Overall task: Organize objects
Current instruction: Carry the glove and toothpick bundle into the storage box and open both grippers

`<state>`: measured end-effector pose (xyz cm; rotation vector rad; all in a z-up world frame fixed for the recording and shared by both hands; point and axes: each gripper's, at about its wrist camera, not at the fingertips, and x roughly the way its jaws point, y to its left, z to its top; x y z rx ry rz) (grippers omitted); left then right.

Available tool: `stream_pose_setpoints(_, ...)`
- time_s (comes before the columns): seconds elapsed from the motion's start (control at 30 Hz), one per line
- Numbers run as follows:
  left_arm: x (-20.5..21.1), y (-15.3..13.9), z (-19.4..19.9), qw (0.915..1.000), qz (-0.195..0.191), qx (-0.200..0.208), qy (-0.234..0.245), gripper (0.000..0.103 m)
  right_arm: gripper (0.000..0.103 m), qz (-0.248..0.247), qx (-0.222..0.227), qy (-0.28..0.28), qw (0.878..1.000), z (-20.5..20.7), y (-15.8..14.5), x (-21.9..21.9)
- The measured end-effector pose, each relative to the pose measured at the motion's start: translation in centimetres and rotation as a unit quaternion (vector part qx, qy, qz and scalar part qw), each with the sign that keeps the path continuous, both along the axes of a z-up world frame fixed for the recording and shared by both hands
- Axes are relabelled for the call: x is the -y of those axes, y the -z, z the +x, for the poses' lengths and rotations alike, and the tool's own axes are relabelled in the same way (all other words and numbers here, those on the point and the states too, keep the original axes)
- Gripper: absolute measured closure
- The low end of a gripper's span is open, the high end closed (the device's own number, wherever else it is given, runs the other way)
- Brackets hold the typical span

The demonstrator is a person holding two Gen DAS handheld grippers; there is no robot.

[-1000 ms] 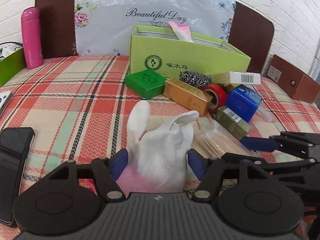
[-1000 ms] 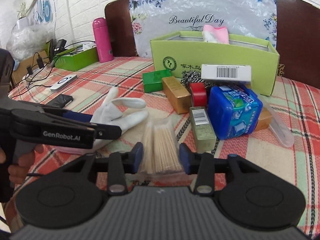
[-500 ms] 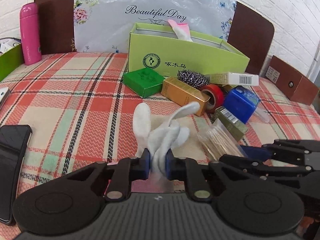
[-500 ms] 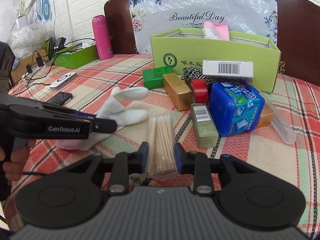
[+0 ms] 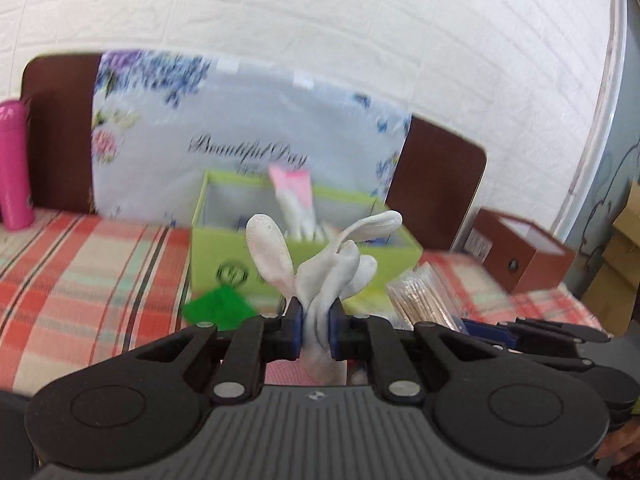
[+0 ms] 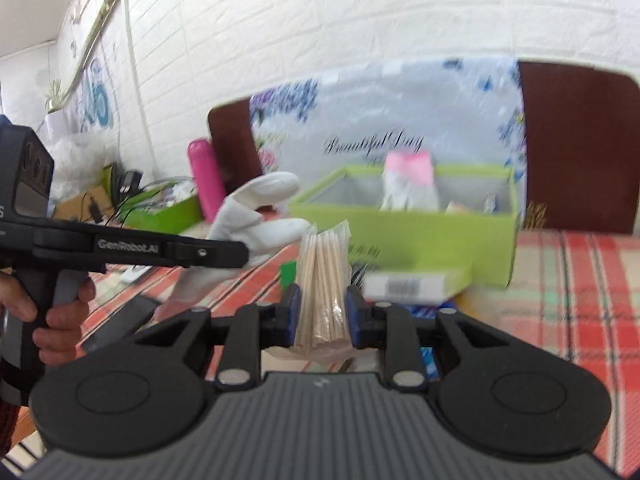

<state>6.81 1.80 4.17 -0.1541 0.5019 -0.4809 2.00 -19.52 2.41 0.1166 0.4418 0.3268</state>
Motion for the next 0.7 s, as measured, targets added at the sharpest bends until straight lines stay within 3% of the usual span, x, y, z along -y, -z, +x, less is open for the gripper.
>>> stream_pose_setpoints(0.17,1.2,-3.1,2.9,0.9989,0.004,0.045,-0.013,0.091,0.079,-0.007,0.037,0.053,0.998,2.7,-2.3,2.2)
stream_pose_setpoints(0.33,2.1,-4.9,7.3,0.9981,-0.005,0.057,-0.025,0.092,0.079,-0.013,0.054,0.094,0.994,6.1,-3.3,4.0)
stream_pose_setpoints(0.53,3.4,-4.1,13.3,0.9987,-0.003,0.034,-0.038,0.091,0.079,-0.029,0.048,0.127,0.990,11.5,-2.6,4.8)
stream_pose_setpoints(0.7,3.9,-2.0,16.8,0.9992,0.002,-0.001,-0.041,0.091,0.079,-0.037,0.034,0.124,0.991,15.6,-0.8,4.6)
